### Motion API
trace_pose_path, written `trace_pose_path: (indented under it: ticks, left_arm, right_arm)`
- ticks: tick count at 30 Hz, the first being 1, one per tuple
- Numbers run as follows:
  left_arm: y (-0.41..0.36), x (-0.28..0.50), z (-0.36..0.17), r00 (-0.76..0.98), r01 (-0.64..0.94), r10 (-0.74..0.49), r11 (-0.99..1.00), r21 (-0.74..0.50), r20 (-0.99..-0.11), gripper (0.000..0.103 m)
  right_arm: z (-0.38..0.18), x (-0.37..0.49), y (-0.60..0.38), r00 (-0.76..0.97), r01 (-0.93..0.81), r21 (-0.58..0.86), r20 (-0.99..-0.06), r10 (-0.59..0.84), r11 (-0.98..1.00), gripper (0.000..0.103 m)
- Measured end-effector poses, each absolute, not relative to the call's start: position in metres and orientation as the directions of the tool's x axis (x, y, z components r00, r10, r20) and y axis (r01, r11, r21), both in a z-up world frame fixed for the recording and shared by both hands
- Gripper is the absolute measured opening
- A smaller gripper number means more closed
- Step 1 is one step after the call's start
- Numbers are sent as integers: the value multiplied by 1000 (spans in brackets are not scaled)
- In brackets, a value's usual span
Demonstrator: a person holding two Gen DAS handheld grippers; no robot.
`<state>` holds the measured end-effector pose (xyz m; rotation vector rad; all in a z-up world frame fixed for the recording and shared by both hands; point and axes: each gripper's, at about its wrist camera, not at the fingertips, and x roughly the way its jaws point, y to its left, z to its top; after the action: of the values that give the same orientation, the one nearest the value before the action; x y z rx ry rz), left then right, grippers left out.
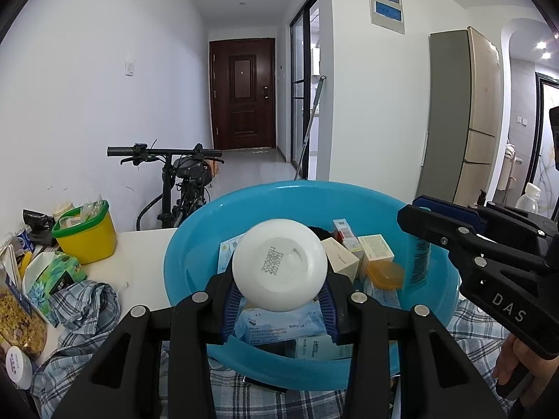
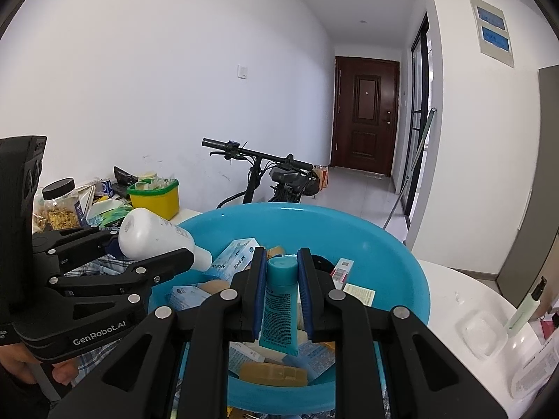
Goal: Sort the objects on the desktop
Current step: 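Open the left tool to drop the lotion bottle while the right lowers the teal tube into the basin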
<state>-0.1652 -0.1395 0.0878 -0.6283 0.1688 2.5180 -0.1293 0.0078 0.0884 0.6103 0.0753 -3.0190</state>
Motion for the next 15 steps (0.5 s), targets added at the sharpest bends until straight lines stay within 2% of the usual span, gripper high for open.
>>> trace_pose_path:
  ticks: [4,5,6,7,8,10,15]
  left_arm:
    - [-142,-167,87,-741,-529,474,-849,-23,-475,42]
    - [-143,-168,87,-744,-521,470,-853,-28,-475,50]
    - [-143,-168,87,-750,-509,458,-860,-25,-478,64]
    - [-143,-167,87,-759,-496,444,-868,-18,-475,100]
    - [-144,-164,89,-785,-479,428,-878,0,-447,103]
    - [-143,-160,91,-810,-464,407,-885,37,-421,103]
    - [-142,-163,84,-804,-466,403,-884,42,-438,103]
  right_arm:
    - [87,-130,7,-919,66,-43,-392,-44,-997,17]
    - [87,-129,7,-919,65,-45,-392,-43,-997,17]
    - [87,-129,7,-920,66,-45,-390,-43,-997,17]
    - [88,-128,7,-921,65,-46,-388,-43,-997,17]
    - [88,-128,7,-921,64,-48,-387,-40,-997,17]
    - [87,-128,8,-921,62,-50,-388,-37,-997,17]
    - [86,-127,6,-920,63,-51,-390,-38,-997,17]
